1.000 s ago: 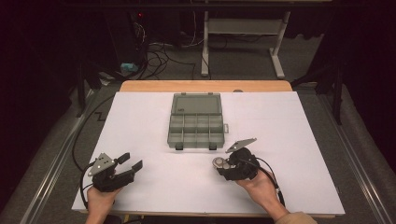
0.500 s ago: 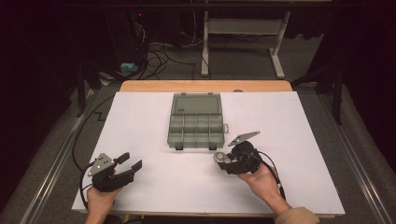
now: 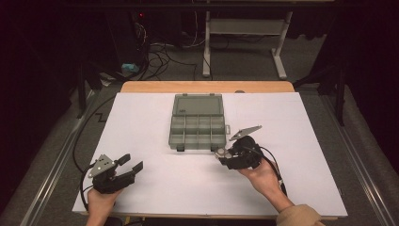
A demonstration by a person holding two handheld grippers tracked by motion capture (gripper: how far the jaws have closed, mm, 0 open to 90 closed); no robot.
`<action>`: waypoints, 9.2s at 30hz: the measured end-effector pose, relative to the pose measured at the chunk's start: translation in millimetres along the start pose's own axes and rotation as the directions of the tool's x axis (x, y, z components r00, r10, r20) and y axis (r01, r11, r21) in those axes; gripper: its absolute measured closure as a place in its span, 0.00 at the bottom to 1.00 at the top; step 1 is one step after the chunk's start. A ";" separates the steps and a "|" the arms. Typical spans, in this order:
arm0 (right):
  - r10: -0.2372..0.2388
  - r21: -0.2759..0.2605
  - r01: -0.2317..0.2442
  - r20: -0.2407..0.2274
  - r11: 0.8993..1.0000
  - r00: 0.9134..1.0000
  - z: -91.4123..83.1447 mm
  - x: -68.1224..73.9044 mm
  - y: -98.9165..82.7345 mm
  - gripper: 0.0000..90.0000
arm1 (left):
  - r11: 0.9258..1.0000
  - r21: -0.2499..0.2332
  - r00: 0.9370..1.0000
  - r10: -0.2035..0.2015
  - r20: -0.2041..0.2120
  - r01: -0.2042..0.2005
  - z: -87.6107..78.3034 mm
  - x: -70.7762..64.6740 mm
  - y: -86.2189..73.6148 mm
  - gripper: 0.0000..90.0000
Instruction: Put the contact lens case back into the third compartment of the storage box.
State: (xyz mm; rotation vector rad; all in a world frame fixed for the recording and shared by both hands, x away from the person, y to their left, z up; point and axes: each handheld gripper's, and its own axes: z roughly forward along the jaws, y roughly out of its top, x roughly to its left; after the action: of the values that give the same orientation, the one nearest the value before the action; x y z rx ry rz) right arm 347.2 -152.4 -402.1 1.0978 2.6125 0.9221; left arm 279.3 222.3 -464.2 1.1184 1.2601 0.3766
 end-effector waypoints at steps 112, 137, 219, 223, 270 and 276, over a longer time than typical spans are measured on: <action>0.080 -0.025 -0.078 0.094 0.997 0.992 51.8 -42.8 100.0 0.55 | 1.000 0.008 1.000 -0.018 0.000 0.018 2.3 3.0 2.1 0.41; 0.069 0.007 -0.071 0.168 0.997 0.983 82.7 -43.3 120.6 0.55 | 1.000 0.009 1.000 0.004 -0.004 -0.004 4.3 2.5 1.2 0.41; 0.015 0.061 -0.026 0.168 0.998 0.986 87.0 -36.5 116.0 0.85 | 1.000 0.012 1.000 0.002 0.002 -0.002 3.4 1.9 1.2 0.42; 0.016 0.040 -0.022 0.143 0.999 0.990 82.3 -35.8 114.6 0.84 | 1.000 0.012 1.000 0.000 0.000 0.000 4.0 2.6 1.1 0.42; 0.106 -0.039 -0.102 0.119 0.994 0.987 35.9 -58.8 62.7 0.70 | 1.000 0.014 1.000 -0.004 -0.004 0.004 4.1 3.5 0.2 0.42; 0.149 -0.009 -0.149 0.114 0.989 0.982 42.1 -67.5 57.0 0.71 | 1.000 0.022 1.000 -0.008 -0.002 0.008 5.6 4.5 -0.3 0.41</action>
State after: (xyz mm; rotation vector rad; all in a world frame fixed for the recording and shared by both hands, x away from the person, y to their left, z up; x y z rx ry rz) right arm 444.9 -148.1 -407.3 1.3206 2.4658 0.8608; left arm 285.6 223.1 -467.5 1.1318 1.2722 0.3589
